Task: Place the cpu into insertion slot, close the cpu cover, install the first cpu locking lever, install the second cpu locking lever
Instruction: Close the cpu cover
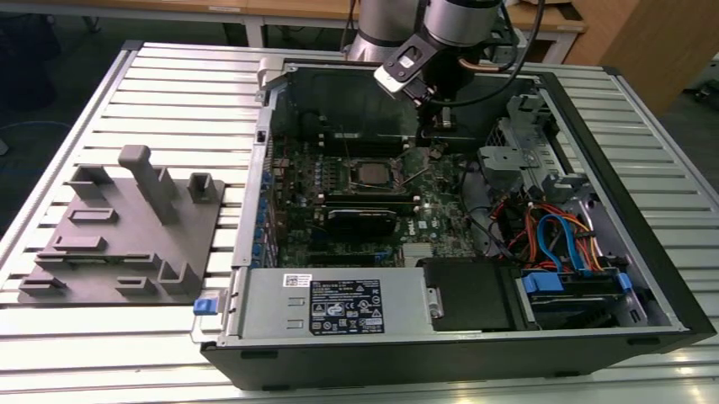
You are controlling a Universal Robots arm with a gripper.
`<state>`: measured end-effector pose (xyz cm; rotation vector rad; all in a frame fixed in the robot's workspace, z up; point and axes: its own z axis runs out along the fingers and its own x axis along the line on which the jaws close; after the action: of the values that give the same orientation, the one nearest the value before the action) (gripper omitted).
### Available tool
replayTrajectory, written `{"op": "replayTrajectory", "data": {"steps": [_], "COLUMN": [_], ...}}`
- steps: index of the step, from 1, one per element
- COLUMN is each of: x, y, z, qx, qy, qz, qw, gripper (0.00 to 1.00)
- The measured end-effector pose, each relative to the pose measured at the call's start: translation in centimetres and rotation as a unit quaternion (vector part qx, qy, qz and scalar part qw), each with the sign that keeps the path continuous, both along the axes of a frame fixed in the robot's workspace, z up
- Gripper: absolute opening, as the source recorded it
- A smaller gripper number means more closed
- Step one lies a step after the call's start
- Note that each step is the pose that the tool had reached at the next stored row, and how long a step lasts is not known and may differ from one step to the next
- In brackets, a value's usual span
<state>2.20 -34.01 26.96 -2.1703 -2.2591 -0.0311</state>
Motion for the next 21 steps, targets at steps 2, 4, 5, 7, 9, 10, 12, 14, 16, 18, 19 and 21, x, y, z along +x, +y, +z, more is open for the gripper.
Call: {"op": "replayTrajectory", "data": {"steps": [2,4,5,7,9,10,12,14,16,18,19,21], "x": [0.24,0.49,0.62,0.86,1.13,1.25,1.45,1.57,1.71,1.97,2.12,2.45], "y": [0.00,0.00,0.00,0.00,0.00,0.00,0.03,0.08,0.15,0.19,0.20,0.22], "z": [-0.06,-0.13,-0.17,-0.24,-0.31,-0.35,-0.40,-0.46,-0.54,-0.68,-0.77,-0.95], "qx": [0.0000,0.0001,0.0001,0.0001,0.0000,0.0000,0.0000,0.0001,0.0001,0.0001,0.0001,0.0001], "qy": [0.0000,0.0000,0.0000,0.0000,0.0000,0.0000,0.0000,0.0000,0.0000,0.0000,0.0000,0.0000], "qz": [0.000,0.000,0.000,0.000,0.000,0.000,-0.003,-0.010,-0.017,-0.018,-0.019,-0.020], "qw": [1.0000,1.0000,1.0000,1.0000,1.0000,1.0000,1.0000,1.0000,0.9999,0.9998,0.9998,0.9998], "gripper": [0.10,0.10,0.10,0.10,0.10,0.10,0.10,0.10,0.10,0.10,0.10,0.10]}}
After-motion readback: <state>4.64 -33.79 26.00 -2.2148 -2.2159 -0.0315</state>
